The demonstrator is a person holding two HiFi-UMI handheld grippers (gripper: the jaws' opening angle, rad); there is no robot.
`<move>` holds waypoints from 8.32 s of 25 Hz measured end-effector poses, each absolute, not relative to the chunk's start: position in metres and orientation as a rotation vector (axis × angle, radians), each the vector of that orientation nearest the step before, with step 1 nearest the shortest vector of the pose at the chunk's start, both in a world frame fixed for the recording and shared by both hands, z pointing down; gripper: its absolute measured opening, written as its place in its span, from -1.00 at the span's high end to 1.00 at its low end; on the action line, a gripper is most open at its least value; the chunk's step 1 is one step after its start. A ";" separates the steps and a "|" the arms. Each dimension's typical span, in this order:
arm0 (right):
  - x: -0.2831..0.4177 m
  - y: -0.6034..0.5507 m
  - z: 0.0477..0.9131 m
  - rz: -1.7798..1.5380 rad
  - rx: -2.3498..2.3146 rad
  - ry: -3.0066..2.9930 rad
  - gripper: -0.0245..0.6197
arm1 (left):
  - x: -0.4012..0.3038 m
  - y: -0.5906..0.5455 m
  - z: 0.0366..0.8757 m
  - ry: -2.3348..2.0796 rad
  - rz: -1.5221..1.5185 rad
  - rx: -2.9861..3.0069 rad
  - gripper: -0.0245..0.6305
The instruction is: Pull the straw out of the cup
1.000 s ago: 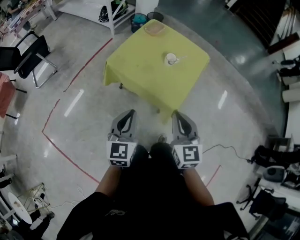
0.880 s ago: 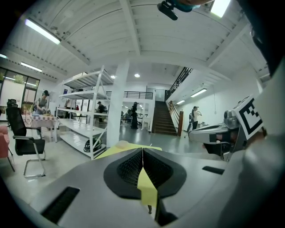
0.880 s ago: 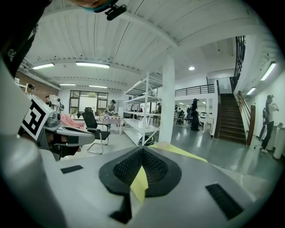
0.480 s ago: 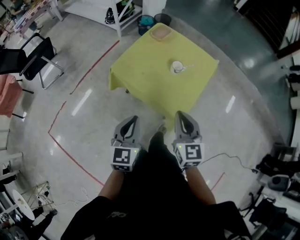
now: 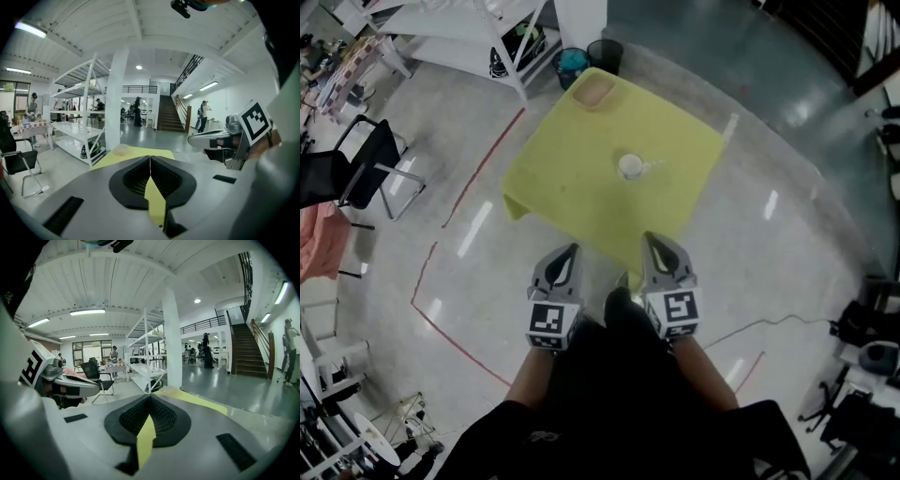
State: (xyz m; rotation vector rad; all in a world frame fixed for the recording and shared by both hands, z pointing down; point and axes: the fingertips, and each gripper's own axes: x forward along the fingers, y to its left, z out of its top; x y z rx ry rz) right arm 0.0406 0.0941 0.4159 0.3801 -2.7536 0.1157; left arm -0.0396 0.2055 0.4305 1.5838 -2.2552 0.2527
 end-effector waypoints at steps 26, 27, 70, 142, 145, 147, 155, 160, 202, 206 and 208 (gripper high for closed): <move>-0.004 -0.064 0.511 0.306 0.538 -2.575 0.87 | -0.089 -0.003 0.516 -1.816 0.484 1.854 0.79; -0.007 -0.068 0.512 0.306 0.550 -2.565 0.87 | -0.092 -0.008 0.516 -1.798 0.489 1.868 0.79; -0.077 -0.099 0.632 0.853 0.935 -2.425 0.87 | -0.168 -0.064 0.584 -1.517 0.717 1.997 0.79; -0.132 -0.107 0.624 0.598 0.712 -2.406 0.81 | -0.193 -0.045 0.597 -1.619 0.579 1.855 0.79; -0.128 -0.108 0.615 0.571 0.707 -2.422 0.81 | -0.188 -0.046 0.594 -1.630 0.571 1.855 0.79; -0.125 -0.108 0.611 0.555 0.703 -2.430 0.81 | -0.184 -0.047 0.591 -1.637 0.562 1.857 0.79; -0.117 -0.105 0.588 0.527 0.707 -2.472 0.81 | -0.174 -0.042 0.580 -1.662 0.534 1.856 0.79; -0.111 -0.105 0.570 0.510 0.707 -2.505 0.81 | -0.171 -0.041 0.569 -1.709 0.518 1.841 0.79; -0.062 -0.059 0.420 0.271 0.493 -2.868 0.81 | -0.131 -0.002 0.443 -2.217 0.374 1.722 0.79; -0.062 -0.056 0.416 0.264 0.480 -2.875 0.81 | -0.130 0.001 0.439 -2.232 0.371 1.725 0.79; -0.062 -0.056 0.416 0.259 0.474 -2.875 0.81 | -0.131 0.003 0.439 -2.233 0.372 1.723 0.79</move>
